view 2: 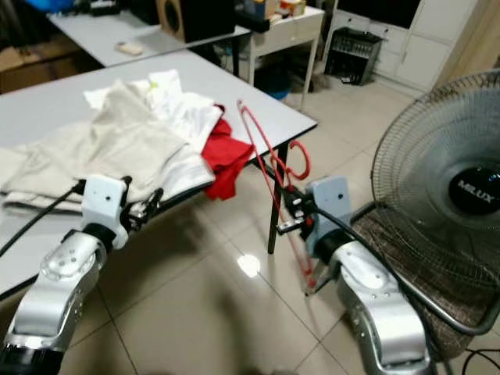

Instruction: Hang hanger

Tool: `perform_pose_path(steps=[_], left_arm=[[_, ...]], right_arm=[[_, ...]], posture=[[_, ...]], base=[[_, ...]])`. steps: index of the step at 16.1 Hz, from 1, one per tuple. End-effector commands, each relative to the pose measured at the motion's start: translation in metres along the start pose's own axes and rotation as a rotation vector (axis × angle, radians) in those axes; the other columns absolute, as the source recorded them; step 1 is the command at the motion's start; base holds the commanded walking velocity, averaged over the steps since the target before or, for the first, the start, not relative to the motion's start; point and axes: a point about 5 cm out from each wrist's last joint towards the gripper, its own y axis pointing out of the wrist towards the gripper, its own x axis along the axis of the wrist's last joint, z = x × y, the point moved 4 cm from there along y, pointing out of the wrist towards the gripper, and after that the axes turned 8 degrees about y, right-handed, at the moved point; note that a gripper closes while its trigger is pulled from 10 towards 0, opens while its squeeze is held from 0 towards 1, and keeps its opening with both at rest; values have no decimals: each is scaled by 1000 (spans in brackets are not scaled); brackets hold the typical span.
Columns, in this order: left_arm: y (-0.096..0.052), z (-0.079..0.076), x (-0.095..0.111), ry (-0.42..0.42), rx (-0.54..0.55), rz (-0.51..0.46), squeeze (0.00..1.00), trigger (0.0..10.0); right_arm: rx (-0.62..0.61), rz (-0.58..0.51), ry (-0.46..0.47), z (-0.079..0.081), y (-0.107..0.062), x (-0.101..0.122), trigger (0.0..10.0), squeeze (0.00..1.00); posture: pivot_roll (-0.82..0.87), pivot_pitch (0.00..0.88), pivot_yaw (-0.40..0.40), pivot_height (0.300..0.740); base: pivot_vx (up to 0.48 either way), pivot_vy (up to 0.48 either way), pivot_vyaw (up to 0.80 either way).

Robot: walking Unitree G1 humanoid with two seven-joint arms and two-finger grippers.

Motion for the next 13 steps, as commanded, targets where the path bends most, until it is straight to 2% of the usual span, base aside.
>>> perform_pose_path(steps=[1,2,3,4,6,7,8,9,10,11,12,13], left_arm=[[2,-2,4,15,-16,-14,165,10000],[2,-1,3,12,-18,-13,165,10000],[1,-6,2,18,-49,-12,165,10000],[-1,-16,2,49,-130,-17,137,10000],[-2,-19,2,106,-179,-21,137,10000],[0,-21,-3,178,-219,-8,122,10000],[2,-25,-9,251,-273,11,0,10000],[4,-29,-13,298,-311,20,0,10000],[9,-29,-20,381,-321,42,0,10000],[12,-28,-23,419,-324,52,0,10000],[15,-26,-25,465,-321,61,0,10000],[24,-18,-29,546,-306,80,0,10000]], right_arm=[[4,-4,-23,3,1,1,10000,0],[10,-9,-35,5,1,2,10000,0],[6,-12,-1,2,-2,1,10000,0],[-35,-12,5,-8,-4,-1,10000,0],[-50,-28,11,-13,-5,2,10000,0],[-59,-27,8,-16,-5,1,10000,0],[-68,-20,5,-17,-4,0,10000,0],[-53,-23,0,-15,-5,2,10000,0],[-51,-16,-14,-17,-7,0,10000,0],[-60,-13,-14,-19,-7,-1,10000,0],[-67,-15,-11,-21,-7,-1,10000,0],[-71,-23,-5,-21,-4,1,10000,0]], posture=[[-101,0,0,705],[-99,0,4,705],[-99,0,5,705],[-91,0,10,705],[-88,0,22,705],[-97,0,17,705],[-102,0,20,705],[-104,0,24,705],[-103,0,23,705],[-103,0,23,705],[-102,0,23,705],[-112,0,17,705]], base=[[285,0,800],[281,0,650],[277,0,0],[0,0,0],[0,0,0],[0,0,0],[0,0,0],[0,0,0],[0,0,0],[0,0,0],[0,0,0],[0,0,0]])
